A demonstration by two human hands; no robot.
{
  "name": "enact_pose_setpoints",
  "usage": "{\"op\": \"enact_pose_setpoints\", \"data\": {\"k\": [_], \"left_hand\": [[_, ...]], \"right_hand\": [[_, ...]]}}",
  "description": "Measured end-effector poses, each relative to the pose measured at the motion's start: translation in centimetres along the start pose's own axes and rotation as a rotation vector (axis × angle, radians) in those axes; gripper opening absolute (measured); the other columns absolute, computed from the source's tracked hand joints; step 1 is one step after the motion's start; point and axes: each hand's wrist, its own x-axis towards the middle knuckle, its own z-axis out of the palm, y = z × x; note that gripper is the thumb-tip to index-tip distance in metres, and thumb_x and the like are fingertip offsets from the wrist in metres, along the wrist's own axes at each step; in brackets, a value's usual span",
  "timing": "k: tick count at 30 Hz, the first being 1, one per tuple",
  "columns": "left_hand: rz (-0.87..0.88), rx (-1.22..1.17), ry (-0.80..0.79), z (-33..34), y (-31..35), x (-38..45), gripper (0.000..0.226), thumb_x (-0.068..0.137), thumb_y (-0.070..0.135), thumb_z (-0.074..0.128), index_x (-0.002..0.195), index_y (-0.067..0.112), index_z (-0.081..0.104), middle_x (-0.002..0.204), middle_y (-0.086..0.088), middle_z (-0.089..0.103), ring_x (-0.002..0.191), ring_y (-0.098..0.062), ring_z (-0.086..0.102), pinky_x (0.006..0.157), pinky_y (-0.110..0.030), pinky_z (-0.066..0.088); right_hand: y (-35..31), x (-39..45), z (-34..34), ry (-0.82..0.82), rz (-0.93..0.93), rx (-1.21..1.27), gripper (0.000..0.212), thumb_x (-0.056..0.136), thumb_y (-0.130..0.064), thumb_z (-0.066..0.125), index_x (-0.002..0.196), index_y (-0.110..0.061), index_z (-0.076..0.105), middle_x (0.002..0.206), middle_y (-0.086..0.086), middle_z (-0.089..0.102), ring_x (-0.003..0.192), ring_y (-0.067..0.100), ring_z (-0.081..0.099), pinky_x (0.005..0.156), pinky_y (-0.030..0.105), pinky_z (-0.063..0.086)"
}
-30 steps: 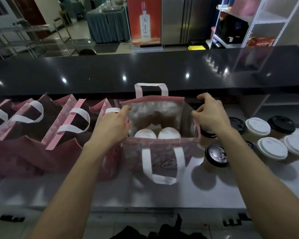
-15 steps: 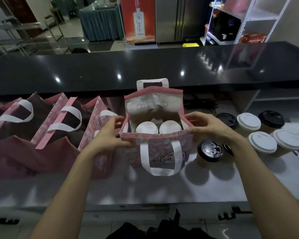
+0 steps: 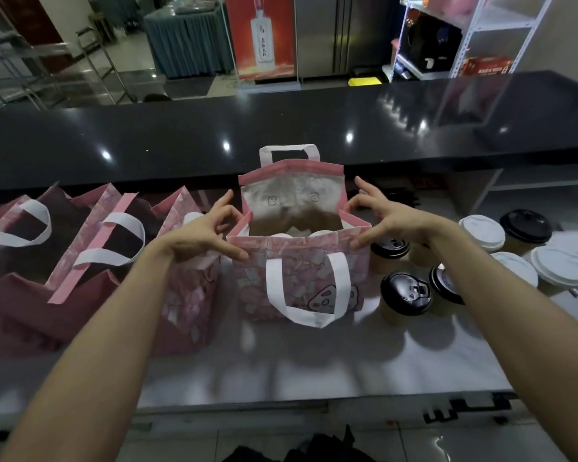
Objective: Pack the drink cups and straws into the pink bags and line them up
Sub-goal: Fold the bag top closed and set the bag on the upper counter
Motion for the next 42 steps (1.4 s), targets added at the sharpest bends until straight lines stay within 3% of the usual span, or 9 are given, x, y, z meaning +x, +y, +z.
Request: {"op": "enact_pose_setpoints", "data": {"k": [5,9,13,17,20,26,32,38,42], "left_hand": [[0.020,-0.052,-0.031,-0.5,0.1,1.6,0.080,0.053,0.038,0.108,0.114,0.007,0.068,0.168,0.039,0.019,0.156,-0.010,0.040,0.115,-0.039,0.053],[0.045,-0.056,0.022,-0.6,0.2,2.0,0.083,0.043,0.048,0.111,0.114,0.025,0.076,0.160,0.018,0.041,0.147,-0.012,0.051,0.120,-0.044,0.050],[0.045,-0.105,0.099,-0.4,-0.2,1.8,0.095,0.042,0.046,0.112,0.121,0.025,0.063,0.147,0.003,0.061,0.140,-0.015,0.061,0.121,-0.049,0.049],[0.052,-0.073,0.110,0.2,0.1,1.2,0.142,0.042,0.047,0.112,0.159,0.036,0.032,0.160,0.006,0.049,0.145,-0.008,0.054,0.127,-0.042,0.041],[0.037,-0.033,0.063,0.5,0.3,0.6,0.165,0.045,0.046,0.112,0.166,0.057,-0.001,0.170,0.010,0.031,0.155,-0.010,0.034,0.129,-0.037,0.028],[0.103,0.141,0.050,1.1,0.7,-0.1,0.127,0.050,0.051,0.107,0.155,0.057,0.037,0.157,0.018,0.041,0.149,-0.010,0.042,0.131,-0.043,0.031],[0.186,0.164,0.188,1.7,0.1,-1.0,0.056,0.064,0.034,0.106,0.112,0.034,0.077,0.133,0.017,0.072,0.124,-0.003,0.070,0.116,-0.043,0.054],[0.084,0.132,0.170,2.0,-0.1,-2.3,0.111,0.045,0.063,0.107,0.142,0.061,0.053,0.139,0.034,0.060,0.131,0.003,0.061,0.109,-0.031,0.052],[0.086,0.041,0.174,2.6,-0.4,-2.6,0.132,0.041,0.055,0.111,0.151,0.065,0.038,0.152,0.017,0.050,0.144,0.000,0.049,0.115,-0.036,0.050]], "right_hand": [[0.3,1.5,-0.1,-0.027,-0.023,0.052,0.073,0.059,-0.050,0.100,0.122,-0.028,0.069,0.175,-0.030,-0.003,0.162,0.010,0.007,0.126,0.040,0.021],[0.7,1.7,-0.1,0.046,-0.061,0.033,0.065,0.059,-0.050,0.103,0.110,-0.025,0.071,0.161,-0.027,0.039,0.142,-0.003,0.047,0.125,0.039,0.040],[1.3,1.2,0.5,0.171,-0.082,0.043,0.080,0.050,-0.058,0.106,0.113,-0.032,0.064,0.138,-0.022,0.061,0.134,0.000,0.058,0.125,0.042,0.038],[0.8,0.7,1.2,0.197,-0.049,0.025,0.132,0.059,-0.045,0.106,0.162,-0.050,0.024,0.143,-0.018,0.052,0.142,0.008,0.051,0.127,0.043,0.032],[0.2,0.0,1.6,0.140,-0.037,0.011,0.145,0.061,-0.042,0.107,0.167,-0.051,0.008,0.159,-0.015,0.040,0.150,0.008,0.043,0.121,0.030,0.032],[-1.4,-1.6,3.0,0.134,-0.046,-0.049,0.154,0.058,-0.037,0.108,0.165,-0.058,0.000,0.169,-0.014,0.028,0.154,0.004,0.033,0.124,0.032,0.028],[-1.7,-2.7,4.5,0.378,-0.058,-0.214,0.074,0.064,-0.043,0.103,0.126,-0.047,0.063,0.123,-0.028,0.066,0.121,-0.011,0.058,0.114,0.045,0.050],[-0.2,-4.4,6.4,0.435,0.075,-0.206,0.153,0.044,-0.088,0.092,0.168,-0.035,0.020,0.162,-0.006,0.047,0.140,0.010,0.053,0.118,0.039,0.045],[1.0,-5.4,8.4,0.365,0.188,-0.199,0.105,0.042,-0.090,0.089,0.128,-0.035,0.064,0.112,-0.016,0.076,0.096,0.001,0.074,0.090,0.036,0.064]]}}
